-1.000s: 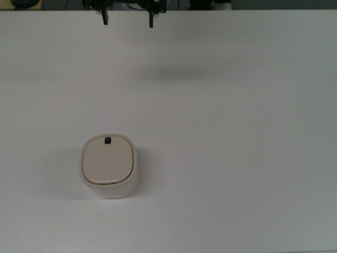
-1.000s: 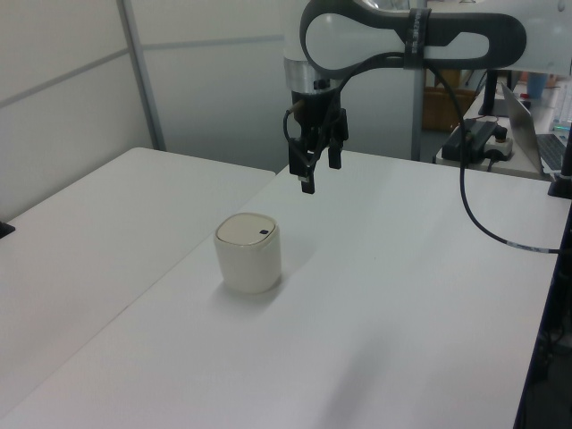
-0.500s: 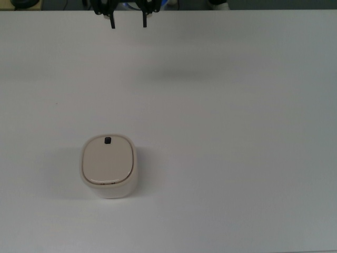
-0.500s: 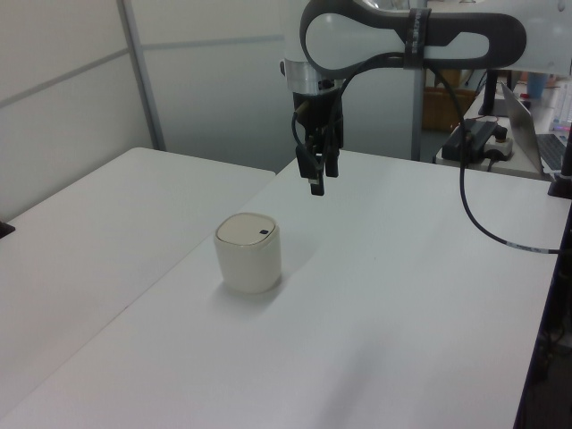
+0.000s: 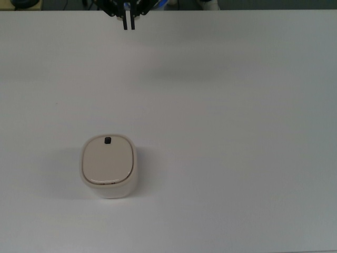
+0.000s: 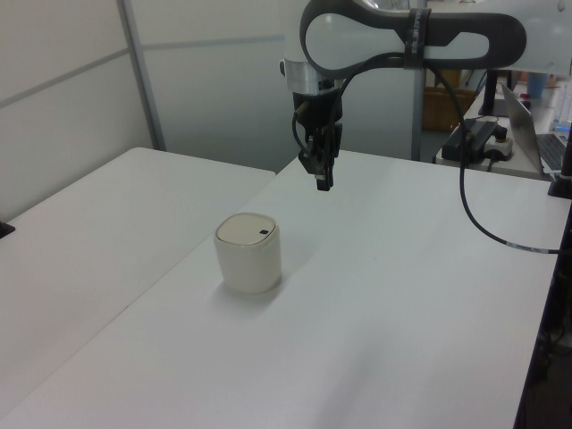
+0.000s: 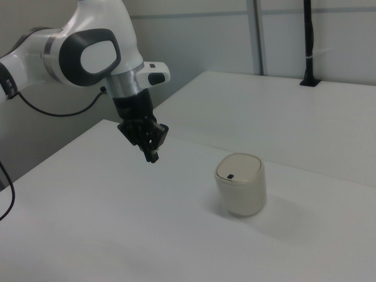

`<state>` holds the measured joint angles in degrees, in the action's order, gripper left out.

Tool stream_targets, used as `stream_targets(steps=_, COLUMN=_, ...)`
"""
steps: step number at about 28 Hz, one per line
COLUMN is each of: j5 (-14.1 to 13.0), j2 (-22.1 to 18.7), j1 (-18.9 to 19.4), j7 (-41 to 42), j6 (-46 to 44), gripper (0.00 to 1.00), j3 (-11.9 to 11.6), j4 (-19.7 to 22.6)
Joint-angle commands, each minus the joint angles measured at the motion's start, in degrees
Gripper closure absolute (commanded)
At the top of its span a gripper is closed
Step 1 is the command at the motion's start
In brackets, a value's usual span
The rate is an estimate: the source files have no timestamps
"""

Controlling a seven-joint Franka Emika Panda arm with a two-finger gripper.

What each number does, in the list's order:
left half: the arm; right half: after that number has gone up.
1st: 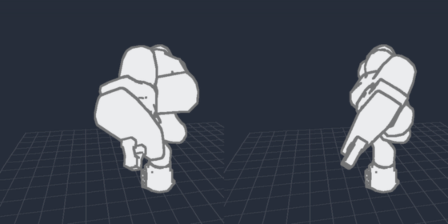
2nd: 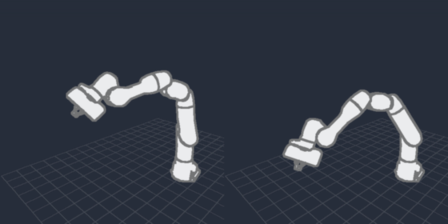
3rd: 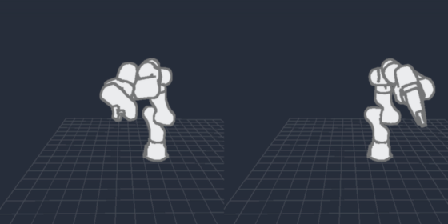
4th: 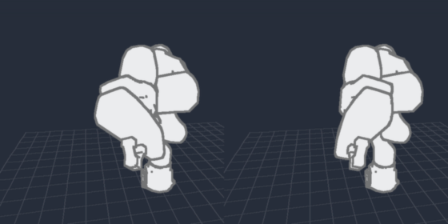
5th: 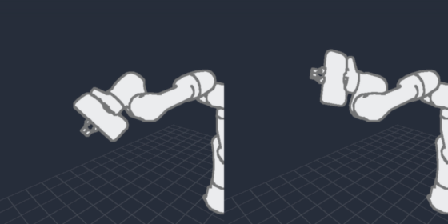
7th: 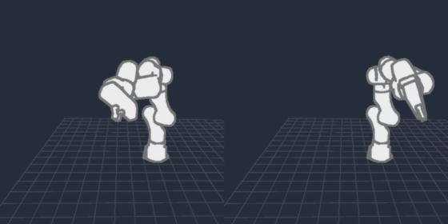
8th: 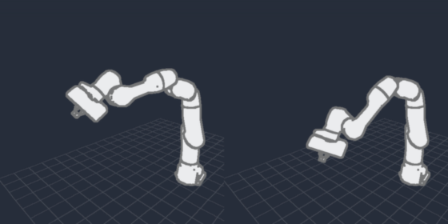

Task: Open the trash can
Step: 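Move the gripper down toward the lid tab of the cream trash can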

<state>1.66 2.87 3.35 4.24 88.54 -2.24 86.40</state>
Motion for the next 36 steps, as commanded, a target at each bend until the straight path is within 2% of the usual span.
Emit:
stream_targets(steps=1, j5=-0.08, j2=-0.05, j1=0.25, j7=2.09, j6=-0.92, gripper=1.0, j3=-0.75, j4=-0.09)
stream_targets(steps=13, j5=-0.17, j2=2.32, j1=0.16, j7=3.41, j6=5.15, gripper=1.0, j3=-0.75, j4=-0.09)
stream_targets(steps=25, j5=-0.26, j2=9.08, j1=-1.51, j7=2.62, j6=19.46, gripper=1.0, j3=-0.75, j4=-0.18)
stream_targets(steps=36, j5=-1.4, j2=15.24, j1=-2.65, j7=0.42, j6=28.26, gripper=1.0, j3=-0.83, j4=-0.18)
